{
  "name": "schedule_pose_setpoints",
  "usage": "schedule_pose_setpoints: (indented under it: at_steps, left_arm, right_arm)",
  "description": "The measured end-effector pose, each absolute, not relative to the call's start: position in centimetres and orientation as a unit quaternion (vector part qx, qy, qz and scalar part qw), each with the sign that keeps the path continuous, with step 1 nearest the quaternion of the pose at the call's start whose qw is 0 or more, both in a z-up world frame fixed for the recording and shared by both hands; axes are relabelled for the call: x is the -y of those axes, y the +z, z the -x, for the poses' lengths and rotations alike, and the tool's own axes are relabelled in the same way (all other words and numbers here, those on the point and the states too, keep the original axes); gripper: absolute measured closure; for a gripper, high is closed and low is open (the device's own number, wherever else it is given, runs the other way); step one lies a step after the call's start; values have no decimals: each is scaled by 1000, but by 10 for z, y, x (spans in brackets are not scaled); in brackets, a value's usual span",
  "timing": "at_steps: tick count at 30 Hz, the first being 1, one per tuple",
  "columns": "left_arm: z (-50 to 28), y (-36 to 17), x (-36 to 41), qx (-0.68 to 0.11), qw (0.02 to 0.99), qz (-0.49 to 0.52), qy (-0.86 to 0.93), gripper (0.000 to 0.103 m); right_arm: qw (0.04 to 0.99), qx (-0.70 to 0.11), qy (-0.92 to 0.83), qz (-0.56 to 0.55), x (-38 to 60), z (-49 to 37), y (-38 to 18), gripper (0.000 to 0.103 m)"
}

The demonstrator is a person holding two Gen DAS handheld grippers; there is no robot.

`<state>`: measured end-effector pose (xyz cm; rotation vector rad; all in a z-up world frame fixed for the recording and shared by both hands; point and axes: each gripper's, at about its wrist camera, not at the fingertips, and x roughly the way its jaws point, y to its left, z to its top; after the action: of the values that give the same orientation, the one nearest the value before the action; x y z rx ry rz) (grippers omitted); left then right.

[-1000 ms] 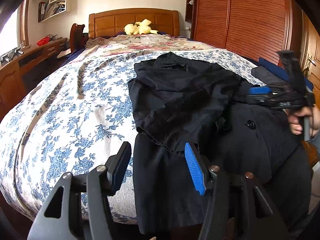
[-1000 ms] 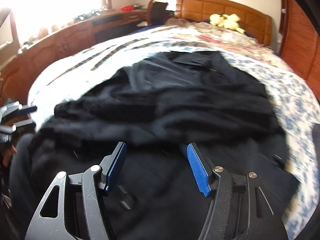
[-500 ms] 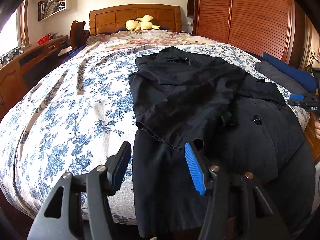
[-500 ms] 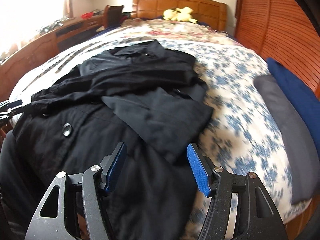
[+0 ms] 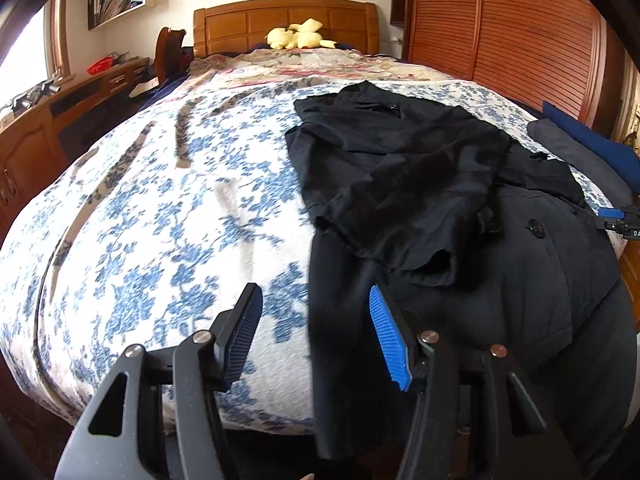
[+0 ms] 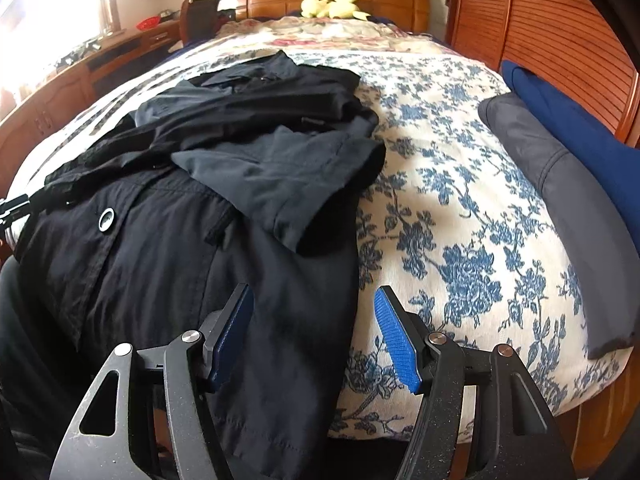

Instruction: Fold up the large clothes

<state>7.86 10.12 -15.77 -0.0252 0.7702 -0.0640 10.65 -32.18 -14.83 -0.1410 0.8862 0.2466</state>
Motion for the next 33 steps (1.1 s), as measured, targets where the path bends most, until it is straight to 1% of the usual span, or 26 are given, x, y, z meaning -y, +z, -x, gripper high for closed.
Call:
schedule_pose_setpoints:
  at_steps: [11, 12, 13, 14, 15, 16, 18, 20, 28, 33]
  left_arm:
    - [-80, -173, -109, -394, 918, 22, -29, 48]
    - [-80, -173, -109, -394, 918, 22, -28, 48]
    - [-80, -173, -109, -394, 918, 23, -27, 48]
    - [-80, -173, -109, -393, 919, 23, -26, 48]
    - [-80, -174, -109, -394, 919, 22, -26, 48]
    - [-80, -174, -108, -394, 919, 20, -25, 48]
    - [-79, -175, -107, -393, 919, 18, -24, 48]
    - [-78, -174, -106, -395, 918, 18, -24, 48]
    - [-67, -176, -100, -398, 916, 40, -40, 48]
    - [-63, -179, -91, -397, 915, 45, -63, 49]
  right_arm:
    - [884, -443, 131, 65, 322, -111, -158, 38]
    - [884, -443, 136, 68, 319, -110, -159, 42]
    - [882, -443, 146, 74, 314, -109, -159, 48]
    - [880, -441, 153, 84, 309, -107, -159, 57]
    - [879, -439, 158, 95, 305, -105, -160, 61]
    - [879, -438, 161, 102, 302, -104, -161, 62]
    - [880, -430, 166, 112, 297, -101, -158, 71]
    - [884, -423, 173, 99, 297, -100, -153, 73]
    - [880, -437, 172, 77, 301, -101, -159, 74]
    - [867, -457, 170, 99, 299, -101, -167, 73]
